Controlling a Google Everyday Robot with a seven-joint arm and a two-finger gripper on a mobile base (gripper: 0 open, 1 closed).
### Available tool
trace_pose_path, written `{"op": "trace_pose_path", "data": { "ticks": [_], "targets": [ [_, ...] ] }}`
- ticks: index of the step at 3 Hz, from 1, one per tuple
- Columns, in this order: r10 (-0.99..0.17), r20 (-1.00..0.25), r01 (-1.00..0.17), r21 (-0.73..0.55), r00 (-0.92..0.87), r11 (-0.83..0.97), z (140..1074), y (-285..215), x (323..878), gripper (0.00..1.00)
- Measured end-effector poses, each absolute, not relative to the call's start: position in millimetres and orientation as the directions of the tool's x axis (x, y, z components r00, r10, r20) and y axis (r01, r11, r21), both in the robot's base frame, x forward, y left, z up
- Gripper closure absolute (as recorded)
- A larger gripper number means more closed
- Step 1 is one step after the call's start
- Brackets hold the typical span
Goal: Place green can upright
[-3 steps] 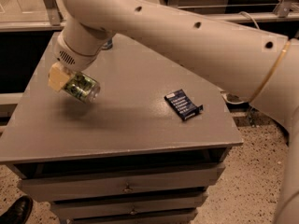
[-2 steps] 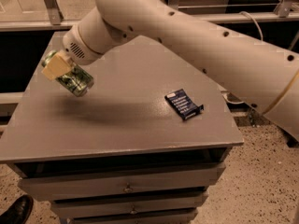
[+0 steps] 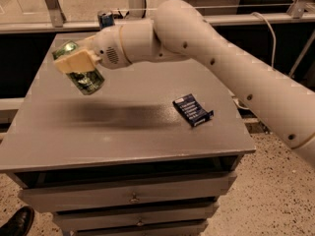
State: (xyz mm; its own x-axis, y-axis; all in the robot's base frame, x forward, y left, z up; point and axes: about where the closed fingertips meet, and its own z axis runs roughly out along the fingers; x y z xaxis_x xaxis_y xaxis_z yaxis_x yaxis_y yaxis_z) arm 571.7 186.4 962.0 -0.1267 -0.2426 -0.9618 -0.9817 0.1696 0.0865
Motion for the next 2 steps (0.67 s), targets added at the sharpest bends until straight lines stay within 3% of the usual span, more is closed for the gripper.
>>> {"op": "trace_pose_path", "data": {
  "ticks": [1,2],
  "targets": [
    [-0.225,-0.974,-0.991,0.002,-0.033,0.136,970.1,184.7,564.3,1.00],
    [-0.227,-0.973,-0.991,0.001,-0.032,0.135,969.5,186.0,564.2,1.00]
  ]
}}
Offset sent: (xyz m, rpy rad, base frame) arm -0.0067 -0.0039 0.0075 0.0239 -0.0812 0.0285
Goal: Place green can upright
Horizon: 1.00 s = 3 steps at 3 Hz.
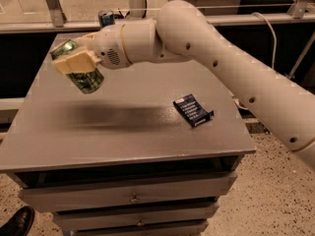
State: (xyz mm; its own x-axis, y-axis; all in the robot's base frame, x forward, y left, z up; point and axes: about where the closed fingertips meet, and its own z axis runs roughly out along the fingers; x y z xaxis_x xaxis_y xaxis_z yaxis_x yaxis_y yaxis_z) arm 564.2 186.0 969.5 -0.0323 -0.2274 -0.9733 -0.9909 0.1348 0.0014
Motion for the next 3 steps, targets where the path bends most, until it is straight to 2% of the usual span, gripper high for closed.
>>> {"op": "trace_pose_path", "data": {
  "ticks": [2,3],
  "targets": [
    [0.045,-0.999,-0.982,0.037,-0.029,0.188,949.5,170.8,543.6,1.00],
    [0.105,-0.994,-0.978,0.058,-0.037,0.202,935.7,164.9,537.2,1.00]
  ]
}}
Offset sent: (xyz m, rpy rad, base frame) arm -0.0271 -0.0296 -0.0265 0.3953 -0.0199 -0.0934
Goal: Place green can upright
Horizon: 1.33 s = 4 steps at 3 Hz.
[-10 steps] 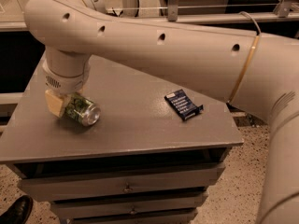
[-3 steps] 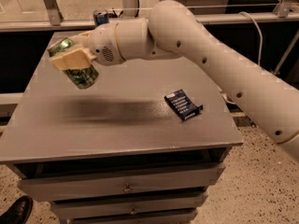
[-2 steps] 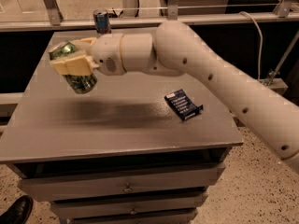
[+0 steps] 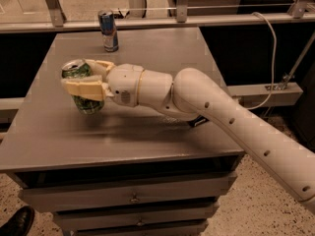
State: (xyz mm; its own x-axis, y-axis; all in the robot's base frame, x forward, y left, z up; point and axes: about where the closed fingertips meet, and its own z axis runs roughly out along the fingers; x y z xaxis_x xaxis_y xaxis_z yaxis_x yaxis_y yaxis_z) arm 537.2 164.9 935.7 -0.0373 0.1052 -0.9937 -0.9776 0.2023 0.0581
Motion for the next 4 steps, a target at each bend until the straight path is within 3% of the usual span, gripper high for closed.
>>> {"op": "trace_pose_path", "data": {
  "ticks": [2,3,4],
  "targets": [
    [0.020,-0.999,-0.985,0.052,-0.049,0.163,908.4,162.9,522.3,1.00],
    [0.033,-0.998,-0.984,0.064,-0.060,0.166,896.0,159.1,514.5,0.98],
    [0.036,-0.998,-0.982,0.063,-0.058,0.176,893.4,147.8,508.1,0.69]
  ]
}}
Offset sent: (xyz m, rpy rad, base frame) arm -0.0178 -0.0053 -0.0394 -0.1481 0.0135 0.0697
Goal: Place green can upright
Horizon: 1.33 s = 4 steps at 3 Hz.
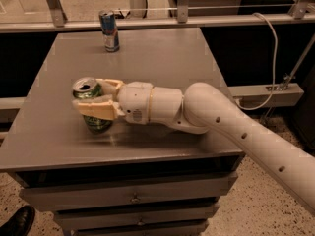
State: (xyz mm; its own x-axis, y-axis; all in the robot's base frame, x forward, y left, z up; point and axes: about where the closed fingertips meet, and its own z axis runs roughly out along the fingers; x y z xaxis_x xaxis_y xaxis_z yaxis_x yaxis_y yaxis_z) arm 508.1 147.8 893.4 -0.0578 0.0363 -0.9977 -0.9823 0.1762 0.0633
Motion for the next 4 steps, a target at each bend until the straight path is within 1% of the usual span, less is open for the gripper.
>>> {"op": "trace_pose_path", "data": {
  "ticks": [1,2,3,4],
  "targets": [
    [0.031,-0.998,-0.982,0.061,-0.056,0.177,893.6,142.1,505.2,0.38],
    [-0.010,-0.999,-0.982,0.048,-0.050,0.184,895.9,106.0,491.4,0.07],
    [-0.067,-0.997,-0.984,0.027,-0.040,0.174,903.7,74.8,487.6,0.00],
    [-0.116,-0.993,-0.986,-0.007,-0.012,0.164,924.4,37.4,495.8,0.00]
  ]
}}
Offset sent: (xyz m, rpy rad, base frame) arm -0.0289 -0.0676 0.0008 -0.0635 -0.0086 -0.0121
